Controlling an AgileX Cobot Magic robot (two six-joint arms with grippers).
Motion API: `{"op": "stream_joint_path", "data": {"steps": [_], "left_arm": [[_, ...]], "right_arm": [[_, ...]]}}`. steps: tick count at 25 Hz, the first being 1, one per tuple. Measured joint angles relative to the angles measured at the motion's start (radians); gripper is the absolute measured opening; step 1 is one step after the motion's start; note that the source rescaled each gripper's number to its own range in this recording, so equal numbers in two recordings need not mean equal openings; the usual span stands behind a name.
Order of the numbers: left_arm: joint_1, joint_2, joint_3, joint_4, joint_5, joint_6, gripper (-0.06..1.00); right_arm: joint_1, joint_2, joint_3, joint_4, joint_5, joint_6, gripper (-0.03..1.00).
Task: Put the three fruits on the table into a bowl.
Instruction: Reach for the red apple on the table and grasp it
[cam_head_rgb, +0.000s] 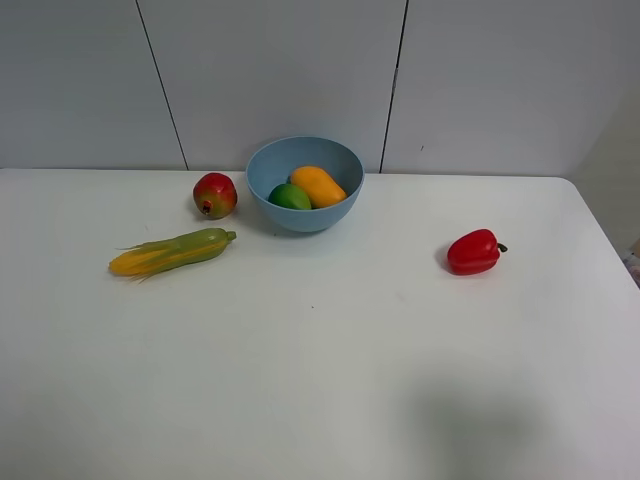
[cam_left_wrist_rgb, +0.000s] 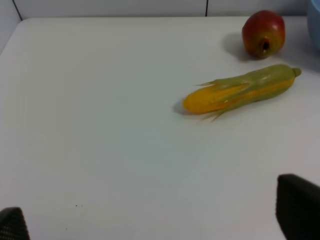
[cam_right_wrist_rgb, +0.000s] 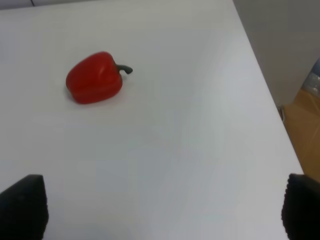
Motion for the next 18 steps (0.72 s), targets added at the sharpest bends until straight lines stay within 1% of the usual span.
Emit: {"op": "stream_joint_path", "data": {"steps": [3, 7, 11, 18], "left_arm": [[0.0, 0.0, 0.0, 0.0, 0.0, 0.0, 1.0], [0.0, 0.0, 0.0, 0.0, 0.0, 0.0, 1.0], [0.0, 0.0, 0.0, 0.0, 0.0, 0.0, 1.0], [0.0, 0.0, 0.0, 0.0, 0.0, 0.0, 1.0]], "right_arm": [[0.0, -0.068, 0.023, 0.015, 0.007, -0.026, 0.81], [0.001, -0.09, 0.026, 0.048, 0.006, -0.11, 0.81], [0.015, -0.09, 0.028, 0.048, 0.006, -0.124, 0.77], [0.017, -0.09, 0.028, 0.048, 0.006, -0.125, 0.77]]}}
